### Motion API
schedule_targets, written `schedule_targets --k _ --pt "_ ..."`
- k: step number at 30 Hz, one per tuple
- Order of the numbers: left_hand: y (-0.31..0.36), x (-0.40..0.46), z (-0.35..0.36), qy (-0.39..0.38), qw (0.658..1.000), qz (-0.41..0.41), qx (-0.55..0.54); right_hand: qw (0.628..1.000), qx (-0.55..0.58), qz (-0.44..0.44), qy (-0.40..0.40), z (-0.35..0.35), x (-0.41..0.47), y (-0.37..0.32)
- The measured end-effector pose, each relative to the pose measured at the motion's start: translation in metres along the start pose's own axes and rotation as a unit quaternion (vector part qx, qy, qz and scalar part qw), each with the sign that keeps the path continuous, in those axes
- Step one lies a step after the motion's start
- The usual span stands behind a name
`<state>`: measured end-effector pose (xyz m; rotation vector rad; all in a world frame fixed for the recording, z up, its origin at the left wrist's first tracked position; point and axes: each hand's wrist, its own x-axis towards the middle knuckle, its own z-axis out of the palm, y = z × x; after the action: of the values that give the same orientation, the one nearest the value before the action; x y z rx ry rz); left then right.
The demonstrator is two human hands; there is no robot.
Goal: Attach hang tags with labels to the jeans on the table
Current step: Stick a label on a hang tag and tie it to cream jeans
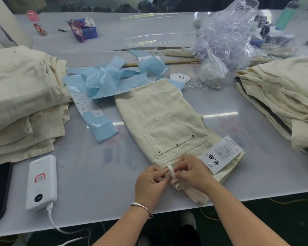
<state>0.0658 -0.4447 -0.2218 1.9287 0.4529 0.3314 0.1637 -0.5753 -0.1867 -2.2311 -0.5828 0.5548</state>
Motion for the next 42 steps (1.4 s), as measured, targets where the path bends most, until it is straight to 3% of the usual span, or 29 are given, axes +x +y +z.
schedule_targets --k 4,10,16,20,24,32,38,42 --pt "-0.001 0.004 -0.003 -0.017 0.995 0.060 0.081 1.000 0.003 0.007 0.020 0.007 0.001 -0.004" --pt "0.005 0.010 -0.006 0.009 0.954 0.203 0.221 1.000 -0.014 0.011 0.000 0.004 0.002 -0.005" --pt "0.008 0.021 -0.013 -0.018 0.988 0.079 0.132 0.977 -0.107 -0.068 0.168 -0.037 -0.018 0.019" --pt "0.025 0.027 -0.005 -0.040 0.996 0.055 0.052 0.975 -0.191 -0.030 0.106 -0.055 -0.027 0.043" --pt "0.042 0.032 0.012 -0.116 0.993 -0.003 -0.032 0.973 -0.197 -0.033 0.113 -0.052 -0.022 0.053" --pt "0.048 0.046 0.022 -0.139 0.989 -0.036 -0.026 0.968 -0.222 -0.057 0.101 -0.052 -0.008 0.049" --pt "0.057 0.046 0.014 -0.109 0.990 -0.046 -0.080 0.993 -0.059 -0.091 0.041 -0.045 0.003 0.017" --pt "0.059 0.046 0.004 -0.067 0.997 -0.009 -0.026 0.996 0.025 -0.087 -0.004 -0.042 0.014 0.003"
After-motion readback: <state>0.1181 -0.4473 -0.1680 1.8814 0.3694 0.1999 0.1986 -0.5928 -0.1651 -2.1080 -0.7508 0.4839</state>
